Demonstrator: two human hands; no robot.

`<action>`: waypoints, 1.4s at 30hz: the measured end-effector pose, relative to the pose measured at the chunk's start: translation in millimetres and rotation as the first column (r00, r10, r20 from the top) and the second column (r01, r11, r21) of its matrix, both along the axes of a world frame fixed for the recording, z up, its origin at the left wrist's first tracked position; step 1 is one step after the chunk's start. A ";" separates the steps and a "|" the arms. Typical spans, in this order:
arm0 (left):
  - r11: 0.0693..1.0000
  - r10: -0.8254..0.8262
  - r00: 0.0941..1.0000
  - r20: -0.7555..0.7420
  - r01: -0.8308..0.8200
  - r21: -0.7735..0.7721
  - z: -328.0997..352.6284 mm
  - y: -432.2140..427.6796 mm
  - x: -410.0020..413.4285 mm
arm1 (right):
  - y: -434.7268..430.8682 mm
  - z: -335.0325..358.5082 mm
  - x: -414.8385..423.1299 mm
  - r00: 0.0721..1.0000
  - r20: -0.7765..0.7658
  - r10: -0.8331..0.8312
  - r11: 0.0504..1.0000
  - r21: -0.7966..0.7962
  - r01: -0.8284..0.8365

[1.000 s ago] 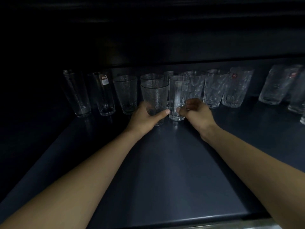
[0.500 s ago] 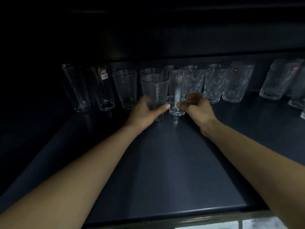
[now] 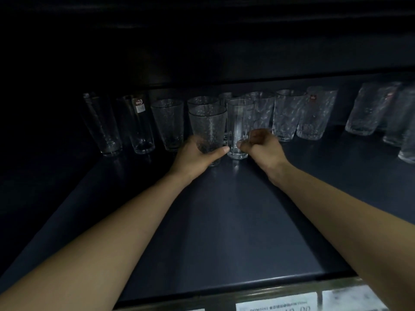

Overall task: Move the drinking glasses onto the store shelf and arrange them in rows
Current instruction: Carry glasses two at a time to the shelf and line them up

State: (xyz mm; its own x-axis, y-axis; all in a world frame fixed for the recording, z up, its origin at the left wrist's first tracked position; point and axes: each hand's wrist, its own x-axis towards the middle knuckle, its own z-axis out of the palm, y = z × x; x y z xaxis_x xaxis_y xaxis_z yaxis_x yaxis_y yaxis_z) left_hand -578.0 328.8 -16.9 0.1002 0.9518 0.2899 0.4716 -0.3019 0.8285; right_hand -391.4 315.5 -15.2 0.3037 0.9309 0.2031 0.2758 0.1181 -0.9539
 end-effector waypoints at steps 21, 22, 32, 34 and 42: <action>0.902 -0.206 0.932 0.297 0.299 -0.312 65.9 -206.1 55.9 | -245.5 47.3 82.4 0.999 -0.012 0.037 0.998 -0.052 -0.037; 0.899 -0.228 0.921 0.317 0.324 -0.296 68.8 -219.4 66.5 | -266.7 50.0 91.5 0.999 -0.046 0.009 1.000 -0.028 -0.010; 0.830 -0.421 0.831 0.363 0.515 -0.216 75.4 -314.6 228.6 | -426.9 49.4 218.7 0.906 -0.184 -0.381 0.918 0.040 0.394; 0.811 -0.446 0.821 0.357 0.539 -0.227 74.4 -329.5 269.4 | -450.0 51.2 252.9 0.886 -0.176 -0.430 0.896 0.041 0.443; 0.837 -0.398 0.833 0.384 0.501 -0.220 70.2 -371.5 411.0 | -501.5 52.4 391.7 0.877 -0.170 -0.449 0.889 0.013 0.457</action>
State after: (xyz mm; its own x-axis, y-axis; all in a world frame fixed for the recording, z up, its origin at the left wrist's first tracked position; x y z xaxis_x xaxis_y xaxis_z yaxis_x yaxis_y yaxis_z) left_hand -167.0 -42.7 53.3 0.4923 0.8659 0.0888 0.0482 -0.1290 0.9905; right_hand 0.3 -186.1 37.2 0.7215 0.6736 0.1602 0.1574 0.0658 -0.9853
